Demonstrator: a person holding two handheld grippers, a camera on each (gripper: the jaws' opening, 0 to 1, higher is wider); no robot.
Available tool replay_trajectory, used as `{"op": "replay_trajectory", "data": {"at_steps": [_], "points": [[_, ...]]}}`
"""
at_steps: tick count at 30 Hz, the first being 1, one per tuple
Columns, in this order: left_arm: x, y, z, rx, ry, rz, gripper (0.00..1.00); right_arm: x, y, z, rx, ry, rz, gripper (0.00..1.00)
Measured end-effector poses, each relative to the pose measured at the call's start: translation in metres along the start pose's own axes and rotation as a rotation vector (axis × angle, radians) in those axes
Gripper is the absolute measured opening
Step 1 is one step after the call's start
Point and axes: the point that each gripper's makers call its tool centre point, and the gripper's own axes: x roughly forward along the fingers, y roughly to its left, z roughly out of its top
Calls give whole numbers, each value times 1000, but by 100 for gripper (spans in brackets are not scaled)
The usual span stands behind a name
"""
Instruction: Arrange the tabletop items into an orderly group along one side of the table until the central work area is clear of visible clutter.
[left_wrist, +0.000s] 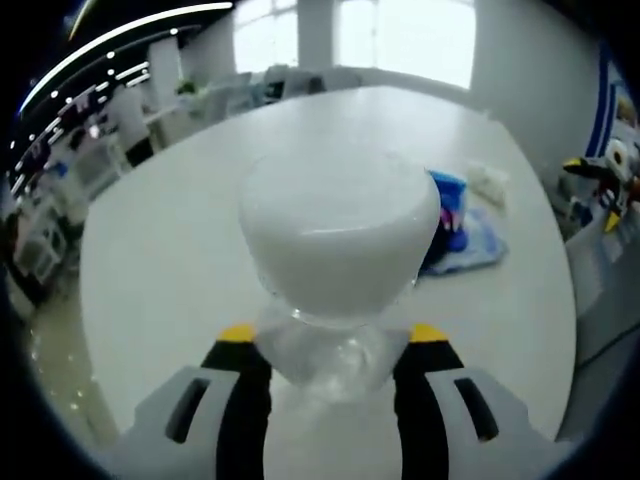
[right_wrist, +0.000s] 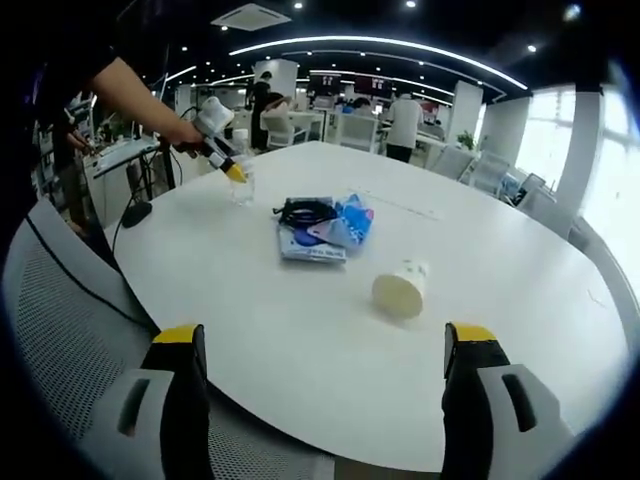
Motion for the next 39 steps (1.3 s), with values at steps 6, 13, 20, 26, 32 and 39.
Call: {"op": "replay_trajectory", "data": {"at_steps": [6,13,20,26,32,39], "points": [[0,6,0,26,4,19,45,0,-2,-1,7,4,-5,98],[1,13,-1,22,8,33,45,0,-2,-1,8,4,-7,98],[0,20,-2,-13,11,67,44,0,-3,0,8,2,-11,98],[0,20,-2,-11,11,65,45,1,-3,0,8,0,-12,98],[-5,18,4,27,-20,83,52,0,-4,1,10,-3,-15,98],[-23,11,13,43,-66,96,57,1,-1,2,17,-11,1,98]]}}
